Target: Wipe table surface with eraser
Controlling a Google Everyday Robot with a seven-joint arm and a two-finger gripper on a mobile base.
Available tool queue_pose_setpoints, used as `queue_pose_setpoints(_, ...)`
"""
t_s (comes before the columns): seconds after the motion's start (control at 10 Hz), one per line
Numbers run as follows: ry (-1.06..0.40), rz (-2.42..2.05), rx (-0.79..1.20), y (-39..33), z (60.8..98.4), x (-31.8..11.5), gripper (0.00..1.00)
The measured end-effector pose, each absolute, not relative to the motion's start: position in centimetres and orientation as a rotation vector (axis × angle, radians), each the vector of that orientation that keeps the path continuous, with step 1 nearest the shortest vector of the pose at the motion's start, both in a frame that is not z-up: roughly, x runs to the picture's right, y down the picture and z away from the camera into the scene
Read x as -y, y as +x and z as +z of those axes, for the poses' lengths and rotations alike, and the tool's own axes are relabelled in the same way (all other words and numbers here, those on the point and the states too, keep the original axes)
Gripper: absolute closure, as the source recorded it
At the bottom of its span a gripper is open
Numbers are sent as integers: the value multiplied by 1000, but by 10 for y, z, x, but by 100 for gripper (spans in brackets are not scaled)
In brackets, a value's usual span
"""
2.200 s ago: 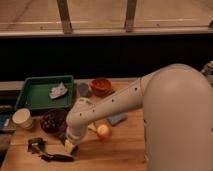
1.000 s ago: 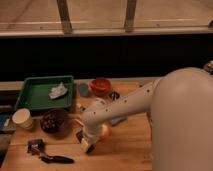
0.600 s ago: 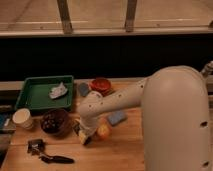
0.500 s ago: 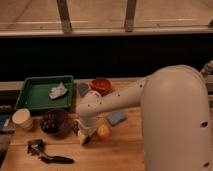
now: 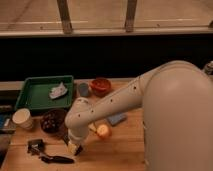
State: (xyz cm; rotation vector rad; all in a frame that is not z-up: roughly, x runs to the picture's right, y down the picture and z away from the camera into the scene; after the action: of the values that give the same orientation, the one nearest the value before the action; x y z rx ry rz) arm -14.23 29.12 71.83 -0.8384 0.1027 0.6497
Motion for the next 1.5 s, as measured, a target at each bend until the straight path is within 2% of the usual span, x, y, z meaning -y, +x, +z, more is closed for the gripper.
queue_pose_setpoints(0.4, -870, 734, -146, -110, 712, -320, 100)
queue_pose_setpoints(1.1, -857, 831, -172, -62, 780, -267, 100)
queue_pose_setpoints(1.5, -859, 796, -97, -94, 779, -260, 100)
